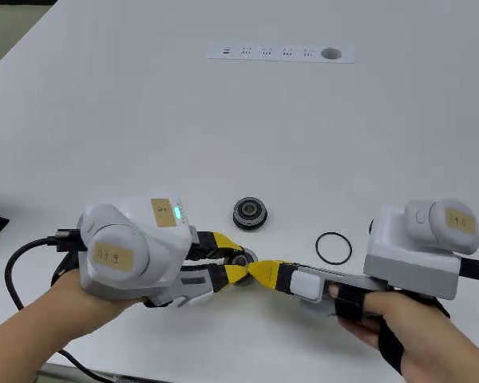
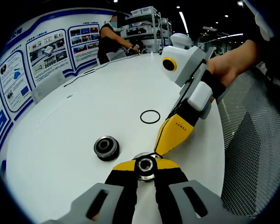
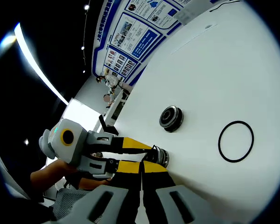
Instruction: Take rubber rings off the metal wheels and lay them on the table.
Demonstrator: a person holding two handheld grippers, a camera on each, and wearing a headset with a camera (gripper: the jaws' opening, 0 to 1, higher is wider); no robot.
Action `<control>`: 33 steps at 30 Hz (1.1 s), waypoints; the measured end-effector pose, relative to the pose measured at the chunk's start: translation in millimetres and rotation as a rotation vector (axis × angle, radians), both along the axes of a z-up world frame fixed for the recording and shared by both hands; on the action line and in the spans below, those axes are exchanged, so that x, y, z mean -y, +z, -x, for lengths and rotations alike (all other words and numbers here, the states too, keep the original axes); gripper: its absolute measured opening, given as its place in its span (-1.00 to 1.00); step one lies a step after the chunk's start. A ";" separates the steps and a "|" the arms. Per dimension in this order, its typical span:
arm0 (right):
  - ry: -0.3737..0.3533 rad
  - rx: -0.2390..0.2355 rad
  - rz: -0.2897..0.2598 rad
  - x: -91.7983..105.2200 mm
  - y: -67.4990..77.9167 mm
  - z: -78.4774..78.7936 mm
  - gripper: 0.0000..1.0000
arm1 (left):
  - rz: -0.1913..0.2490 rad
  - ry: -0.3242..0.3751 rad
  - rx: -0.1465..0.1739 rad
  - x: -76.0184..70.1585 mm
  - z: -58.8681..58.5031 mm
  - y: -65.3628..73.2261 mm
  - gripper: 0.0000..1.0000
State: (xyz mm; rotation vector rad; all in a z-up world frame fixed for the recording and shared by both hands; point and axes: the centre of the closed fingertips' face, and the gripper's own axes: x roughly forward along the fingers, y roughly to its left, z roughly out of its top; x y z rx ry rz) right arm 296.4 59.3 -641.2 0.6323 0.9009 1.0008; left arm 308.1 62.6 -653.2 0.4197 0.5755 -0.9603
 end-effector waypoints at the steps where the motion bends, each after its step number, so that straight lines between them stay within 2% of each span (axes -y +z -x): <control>1: -0.002 0.001 0.002 -0.3 0.0 -0.1 -0.99 | 0.000 0.002 0.000 -0.2 -0.1 0.0 -0.75; 4: -0.008 -0.005 0.029 0.7 -2.4 -0.6 -0.98 | -0.007 0.013 0.000 0.2 0.3 0.3 -0.74; 5: -0.007 -0.018 0.037 1.1 -4.1 0.0 -0.98 | -0.018 0.006 0.006 0.6 1.1 0.5 -0.74; 6: -0.011 -0.024 0.034 1.0 -4.3 -0.1 -0.98 | -0.050 -0.021 0.023 0.6 2.3 0.8 -0.73; 8: -0.007 -0.017 0.051 1.6 -6.4 0.2 -0.98 | -0.071 -0.041 0.027 1.7 4.0 1.3 -0.74; 16: -0.022 -0.022 0.070 1.9 -7.7 -2.0 -0.98 | -0.090 -0.038 0.029 0.0 3.7 2.7 -0.72; 19: -0.016 -0.011 0.078 1.6 -7.4 -2.3 -0.98 | -0.082 -0.013 0.038 -5.7 2.1 6.8 -0.65; 27: -0.006 0.000 0.081 -2.2 -5.0 -3.1 -0.98 | -0.049 0.073 0.061 -24.0 -2.9 22.6 -0.63; 33: -0.001 0.004 0.081 -5.5 -4.1 -4.6 -0.97 | -0.041 0.112 0.063 -31.9 -1.9 24.0 -0.62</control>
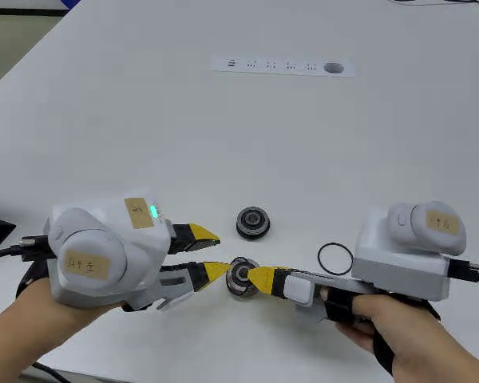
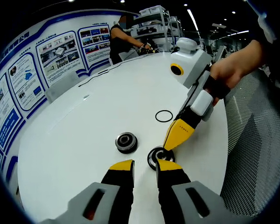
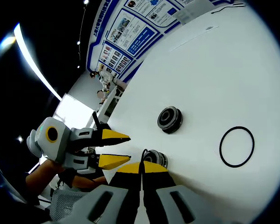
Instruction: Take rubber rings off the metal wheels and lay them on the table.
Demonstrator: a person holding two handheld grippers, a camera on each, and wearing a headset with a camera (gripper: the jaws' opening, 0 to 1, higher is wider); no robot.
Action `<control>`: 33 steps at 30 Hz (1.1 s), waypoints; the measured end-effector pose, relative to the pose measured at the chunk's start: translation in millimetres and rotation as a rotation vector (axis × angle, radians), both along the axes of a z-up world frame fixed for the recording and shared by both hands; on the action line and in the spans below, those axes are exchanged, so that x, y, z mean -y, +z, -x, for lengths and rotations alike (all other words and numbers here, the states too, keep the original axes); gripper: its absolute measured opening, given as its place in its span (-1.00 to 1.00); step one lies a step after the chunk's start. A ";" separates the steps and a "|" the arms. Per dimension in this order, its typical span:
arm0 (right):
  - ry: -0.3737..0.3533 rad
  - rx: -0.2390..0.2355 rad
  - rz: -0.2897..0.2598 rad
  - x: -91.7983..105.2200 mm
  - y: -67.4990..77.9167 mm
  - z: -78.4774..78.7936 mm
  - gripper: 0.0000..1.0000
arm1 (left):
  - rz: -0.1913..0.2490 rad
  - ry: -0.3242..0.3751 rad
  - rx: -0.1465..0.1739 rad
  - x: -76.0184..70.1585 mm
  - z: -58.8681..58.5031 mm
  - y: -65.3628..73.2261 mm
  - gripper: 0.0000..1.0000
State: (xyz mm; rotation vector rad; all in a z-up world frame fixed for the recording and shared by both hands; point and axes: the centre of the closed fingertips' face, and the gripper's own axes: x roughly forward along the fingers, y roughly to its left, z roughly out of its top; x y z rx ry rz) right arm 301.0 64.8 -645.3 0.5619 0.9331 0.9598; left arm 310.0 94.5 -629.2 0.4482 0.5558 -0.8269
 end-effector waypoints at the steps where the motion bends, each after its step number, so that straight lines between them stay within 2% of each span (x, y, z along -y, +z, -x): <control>1: -0.001 -0.001 0.000 -0.3 0.2 -0.1 -0.97 | 0.002 0.004 0.001 -0.4 0.3 0.2 -0.61; 5: -0.003 -0.012 -0.015 -3.8 2.5 0.6 -0.97 | 0.022 0.048 0.016 -5.2 -0.8 4.4 -0.55; 9: 0.002 -0.027 -0.046 -11.4 7.7 3.0 -0.97 | 0.083 0.125 0.037 -11.7 -3.2 14.0 -0.46; 13: -0.007 -0.037 -0.112 -18.7 23.8 3.0 -0.97 | 0.080 0.142 0.045 -20.5 -0.7 16.5 -0.39; 17: -0.036 -0.034 -0.140 -14.4 33.4 -5.3 -0.97 | 0.094 0.180 0.062 -29.4 -3.0 19.9 -0.29; 19: -0.064 -0.036 -0.155 -8.0 37.4 -12.2 -0.97 | 0.101 0.189 0.071 -31.2 -3.7 23.7 -0.27; 22: -0.105 -0.026 -0.150 6.1 37.9 -22.1 -0.97 | 0.121 0.206 0.083 -32.8 -6.2 29.8 -0.22; 25: -0.159 -0.025 -0.125 27.4 32.1 -33.9 -0.97 | 0.136 0.218 0.094 -33.7 -8.5 34.7 -0.18; 30: -0.243 -0.028 -0.104 57.5 26.7 -42.9 -0.97 | 0.159 0.236 0.113 -35.5 -9.9 41.6 -0.14; 32: -0.287 -0.038 -0.092 71.4 22.1 -45.8 -0.97 | 0.159 0.231 0.110 -33.7 -8.7 42.5 -0.10; 33: -0.306 -0.045 -0.080 78.5 18.8 -46.3 -0.97 | 0.152 0.214 0.098 -31.3 -6.4 41.0 -0.07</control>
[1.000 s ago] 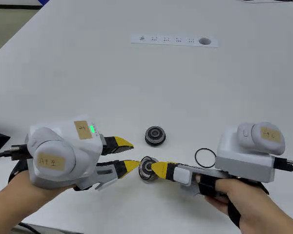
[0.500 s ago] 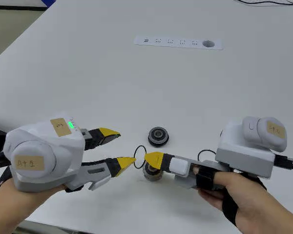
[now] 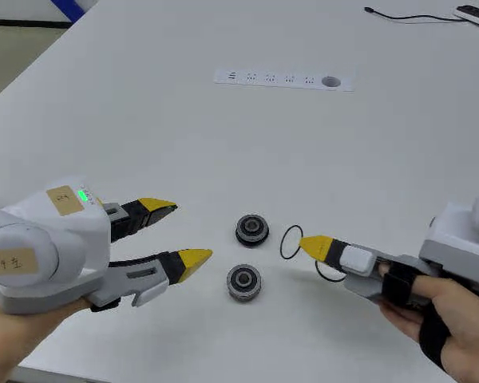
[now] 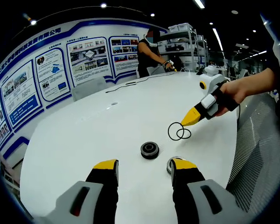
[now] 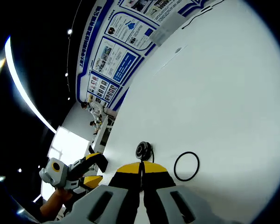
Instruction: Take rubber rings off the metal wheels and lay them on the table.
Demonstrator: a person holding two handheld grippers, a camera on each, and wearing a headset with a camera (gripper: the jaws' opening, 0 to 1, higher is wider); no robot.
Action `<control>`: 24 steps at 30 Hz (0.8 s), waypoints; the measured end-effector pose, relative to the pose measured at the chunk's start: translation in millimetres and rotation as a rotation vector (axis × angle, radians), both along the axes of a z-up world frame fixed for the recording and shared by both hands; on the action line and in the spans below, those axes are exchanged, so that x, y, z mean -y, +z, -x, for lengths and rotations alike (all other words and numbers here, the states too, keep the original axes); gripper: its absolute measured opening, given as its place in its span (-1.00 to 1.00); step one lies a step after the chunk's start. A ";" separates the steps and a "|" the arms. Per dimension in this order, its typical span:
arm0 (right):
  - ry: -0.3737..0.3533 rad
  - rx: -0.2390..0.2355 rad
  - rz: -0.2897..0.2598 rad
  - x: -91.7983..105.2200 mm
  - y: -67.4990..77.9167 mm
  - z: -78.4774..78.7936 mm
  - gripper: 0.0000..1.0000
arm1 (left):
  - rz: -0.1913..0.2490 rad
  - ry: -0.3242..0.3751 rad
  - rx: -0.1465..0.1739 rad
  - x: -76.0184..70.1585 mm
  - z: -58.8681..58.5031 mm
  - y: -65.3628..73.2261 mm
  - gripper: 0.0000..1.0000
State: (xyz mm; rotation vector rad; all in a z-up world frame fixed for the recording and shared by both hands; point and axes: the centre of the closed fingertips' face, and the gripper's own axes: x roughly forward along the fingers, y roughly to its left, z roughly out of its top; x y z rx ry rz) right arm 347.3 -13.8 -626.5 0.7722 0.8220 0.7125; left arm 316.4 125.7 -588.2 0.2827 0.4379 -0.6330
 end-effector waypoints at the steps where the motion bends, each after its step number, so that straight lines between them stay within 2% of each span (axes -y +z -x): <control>1: -0.006 -0.001 0.009 4.0 -2.1 0.5 -0.97 | -0.008 -0.003 0.009 0.9 0.1 0.6 -0.05; 2: -0.033 -0.020 0.026 11.7 -7.0 0.2 -0.97 | -0.006 -0.003 0.012 2.0 0.5 1.8 -0.05; 5: -0.055 -0.035 0.037 21.3 -11.5 2.4 -0.97 | 0.019 -0.002 0.017 4.8 0.3 5.4 -0.05; 7: -0.073 -0.046 0.043 26.0 -14.6 3.6 -0.97 | 0.017 -0.004 0.018 5.5 0.5 5.9 -0.06; 17: -0.145 -0.107 0.115 40.2 -32.7 3.6 -0.96 | 0.027 -0.020 0.018 9.8 3.5 9.9 -0.05; 24: -0.124 -0.075 0.179 42.4 -32.7 5.2 -0.78 | 0.027 -0.026 0.009 10.8 4.9 8.7 -0.06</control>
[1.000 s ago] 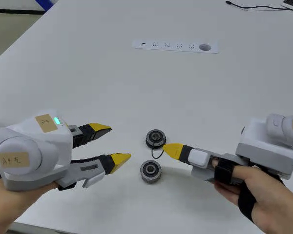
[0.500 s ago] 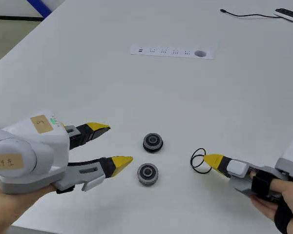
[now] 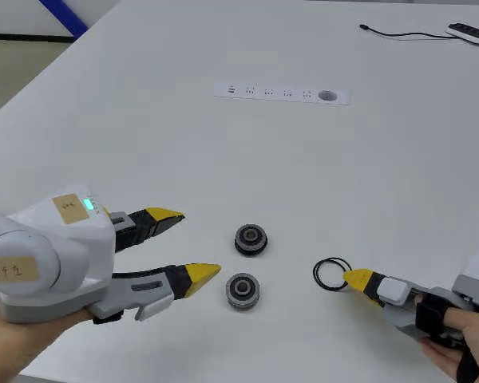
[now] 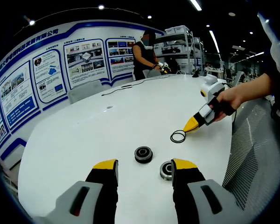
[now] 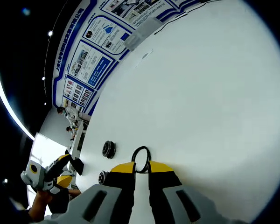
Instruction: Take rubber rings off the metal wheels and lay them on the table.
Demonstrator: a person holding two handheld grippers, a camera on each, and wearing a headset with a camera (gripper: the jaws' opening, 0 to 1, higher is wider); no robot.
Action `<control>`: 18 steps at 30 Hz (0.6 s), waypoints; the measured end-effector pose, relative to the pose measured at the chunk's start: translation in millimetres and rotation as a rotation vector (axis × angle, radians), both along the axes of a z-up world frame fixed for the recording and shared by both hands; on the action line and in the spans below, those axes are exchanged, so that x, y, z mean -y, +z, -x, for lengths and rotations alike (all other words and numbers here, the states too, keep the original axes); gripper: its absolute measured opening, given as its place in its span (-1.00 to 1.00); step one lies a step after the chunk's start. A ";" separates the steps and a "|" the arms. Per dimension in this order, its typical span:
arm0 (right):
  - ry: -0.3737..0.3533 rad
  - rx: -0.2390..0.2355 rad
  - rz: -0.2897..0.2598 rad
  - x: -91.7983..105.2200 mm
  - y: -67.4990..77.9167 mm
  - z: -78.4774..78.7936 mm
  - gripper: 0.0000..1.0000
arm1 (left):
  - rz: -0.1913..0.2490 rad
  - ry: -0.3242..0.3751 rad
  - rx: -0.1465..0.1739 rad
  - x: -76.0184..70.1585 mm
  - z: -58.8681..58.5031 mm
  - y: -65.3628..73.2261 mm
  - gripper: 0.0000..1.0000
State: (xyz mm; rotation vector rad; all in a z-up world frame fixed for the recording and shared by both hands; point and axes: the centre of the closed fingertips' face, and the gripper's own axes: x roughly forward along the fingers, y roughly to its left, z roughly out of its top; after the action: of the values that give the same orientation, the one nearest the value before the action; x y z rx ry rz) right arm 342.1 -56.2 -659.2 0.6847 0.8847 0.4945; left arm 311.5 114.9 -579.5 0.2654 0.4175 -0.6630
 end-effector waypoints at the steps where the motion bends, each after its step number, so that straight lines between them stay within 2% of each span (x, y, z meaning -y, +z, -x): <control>1: 0.008 0.006 0.007 2.1 -2.6 -0.5 -0.77 | 0.000 -0.002 0.000 0.4 0.0 -0.1 -0.06; 3: 0.025 0.010 0.027 2.8 -4.0 -0.1 -0.75 | 0.000 -0.005 -0.003 0.4 -0.6 -0.9 -0.06; 6: 0.061 0.040 0.073 3.7 -3.1 -0.3 -0.71 | -0.002 -0.009 -0.004 0.2 -1.7 -1.4 -0.06; 11: 0.085 0.081 0.104 2.6 3.9 -0.8 -0.58 | -0.005 -0.019 -0.004 1.0 -4.2 -1.0 -0.07; 18: 0.079 0.140 0.064 -0.3 18.2 -8.2 -0.46 | -0.026 -0.035 -0.005 1.2 -13.0 -2.3 -0.05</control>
State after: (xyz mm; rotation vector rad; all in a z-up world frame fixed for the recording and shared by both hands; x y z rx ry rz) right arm 350.3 -55.9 -641.0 0.5515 0.7949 0.5750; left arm 324.5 113.7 -581.9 0.2959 0.4272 -0.6928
